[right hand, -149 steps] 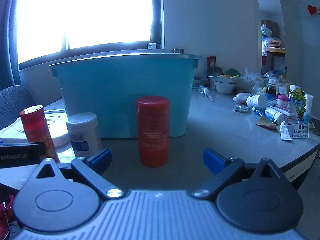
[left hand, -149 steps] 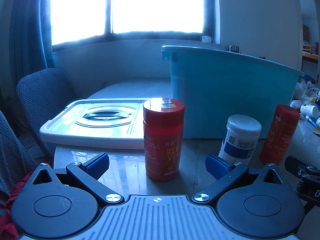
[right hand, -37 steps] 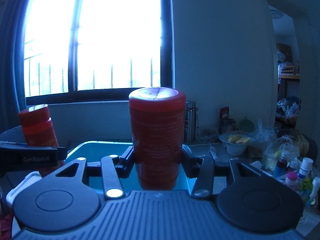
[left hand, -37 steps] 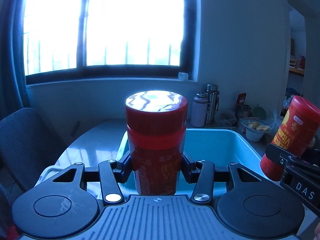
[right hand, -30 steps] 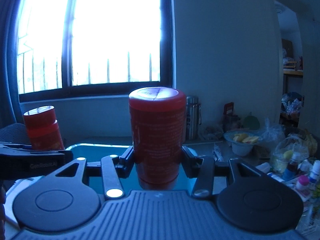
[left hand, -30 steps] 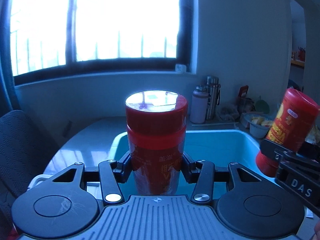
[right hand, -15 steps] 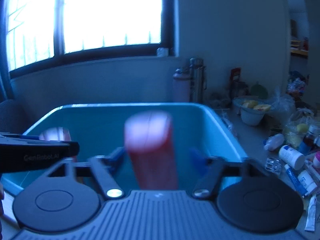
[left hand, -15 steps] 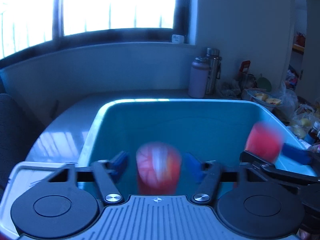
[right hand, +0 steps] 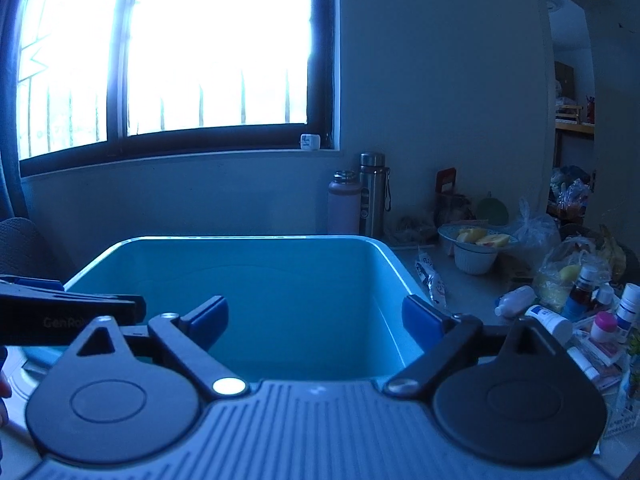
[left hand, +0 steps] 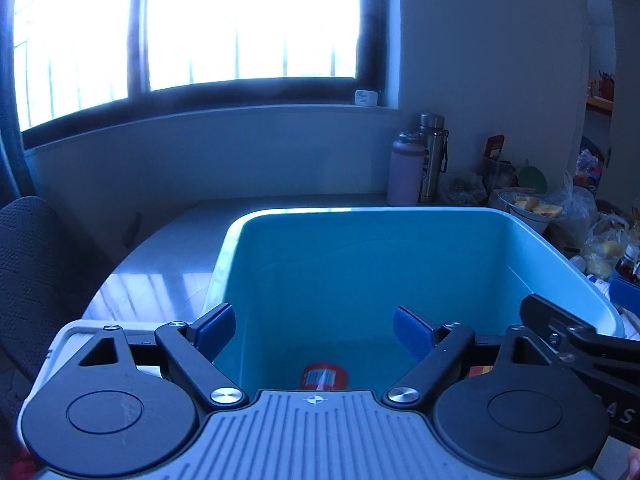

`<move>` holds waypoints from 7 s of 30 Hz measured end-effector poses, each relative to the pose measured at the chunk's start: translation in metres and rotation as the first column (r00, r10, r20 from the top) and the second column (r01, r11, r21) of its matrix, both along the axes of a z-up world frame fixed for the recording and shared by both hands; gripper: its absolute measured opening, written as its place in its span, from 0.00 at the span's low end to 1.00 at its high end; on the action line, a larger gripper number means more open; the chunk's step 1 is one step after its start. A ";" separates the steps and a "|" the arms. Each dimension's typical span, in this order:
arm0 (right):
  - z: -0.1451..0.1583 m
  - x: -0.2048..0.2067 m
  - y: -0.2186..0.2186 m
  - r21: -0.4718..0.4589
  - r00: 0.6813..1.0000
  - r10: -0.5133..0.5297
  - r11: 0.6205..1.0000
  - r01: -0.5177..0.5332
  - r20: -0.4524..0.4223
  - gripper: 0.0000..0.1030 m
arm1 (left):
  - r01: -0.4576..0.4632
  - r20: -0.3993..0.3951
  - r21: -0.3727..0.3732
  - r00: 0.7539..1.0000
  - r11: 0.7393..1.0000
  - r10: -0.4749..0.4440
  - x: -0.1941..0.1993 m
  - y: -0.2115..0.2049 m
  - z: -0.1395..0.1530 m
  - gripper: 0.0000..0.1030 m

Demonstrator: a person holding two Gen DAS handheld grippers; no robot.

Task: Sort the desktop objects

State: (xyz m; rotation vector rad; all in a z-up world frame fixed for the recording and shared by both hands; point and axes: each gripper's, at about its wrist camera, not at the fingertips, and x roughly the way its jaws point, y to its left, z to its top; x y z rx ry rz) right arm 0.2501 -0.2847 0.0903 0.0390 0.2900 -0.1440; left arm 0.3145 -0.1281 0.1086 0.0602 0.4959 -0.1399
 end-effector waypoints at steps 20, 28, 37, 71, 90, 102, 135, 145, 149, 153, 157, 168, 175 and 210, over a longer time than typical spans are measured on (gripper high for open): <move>-0.058 -0.156 0.038 0.015 0.997 0.035 0.999 -0.034 -0.074 0.91 | -0.136 0.012 0.032 0.991 0.990 0.136 -0.201 0.052 -0.042 0.92; -0.084 -0.177 0.071 -0.033 0.992 0.105 0.994 -0.108 -0.062 0.91 | -0.177 -0.040 0.038 0.983 0.984 0.178 -0.244 0.090 -0.090 0.92; -0.110 -0.174 0.089 0.013 0.989 0.123 0.992 -0.123 -0.087 0.91 | -0.228 -0.060 0.028 0.972 0.973 0.229 -0.246 0.111 -0.110 0.92; -0.140 -0.072 0.104 0.058 0.984 0.127 0.991 -0.120 -0.129 0.91 | -0.227 -0.089 0.046 0.969 0.973 0.230 -0.152 0.117 -0.131 0.92; -0.112 -0.082 0.092 0.014 0.974 0.185 0.983 -0.185 -0.131 0.46 | -0.196 -0.044 0.036 0.979 0.980 0.197 -0.136 0.099 -0.111 0.92; -0.078 -0.163 0.061 -0.025 0.989 0.124 0.992 -0.126 -0.082 0.46 | -0.187 -0.020 0.008 0.982 0.982 0.187 -0.197 0.083 -0.095 0.92; 0.017 -0.102 0.042 0.008 0.991 0.131 0.991 -0.132 0.021 0.46 | -0.199 -0.004 0.049 0.980 0.979 0.200 -0.144 0.086 -0.035 0.92; 0.037 -0.042 0.051 0.009 0.994 0.106 0.994 -0.106 0.029 0.46 | -0.176 -0.064 0.035 0.982 0.984 0.178 -0.094 0.102 -0.028 0.92; 0.038 -0.017 0.057 0.002 0.995 0.097 0.995 -0.097 0.021 0.46 | -0.145 -0.084 0.043 0.985 0.988 0.149 -0.080 0.104 -0.033 0.92; 0.032 0.011 0.063 -0.001 0.996 0.091 0.996 -0.091 0.003 0.46 | -0.114 -0.086 0.048 0.989 0.992 0.118 -0.070 0.107 -0.039 0.92; 0.024 0.033 0.071 0.001 0.996 0.081 0.997 -0.081 -0.026 0.46 | -0.099 -0.102 0.055 0.989 0.994 0.104 -0.058 0.114 -0.045 0.92; 0.010 0.062 0.082 -0.004 0.996 0.020 1.000 -0.021 -0.082 0.57 | -0.065 -0.121 0.019 0.990 0.998 0.067 -0.027 0.127 -0.053 0.92; 0.018 0.058 0.083 -0.053 0.998 -0.049 0.997 0.047 -0.035 0.94 | -0.049 -0.106 0.013 0.993 0.999 0.050 -0.024 0.122 -0.054 0.92; -0.002 -0.035 0.054 0.039 0.998 -0.057 0.998 0.055 0.042 0.94 | -0.147 -0.105 0.048 0.983 0.988 0.152 -0.073 0.097 -0.053 0.92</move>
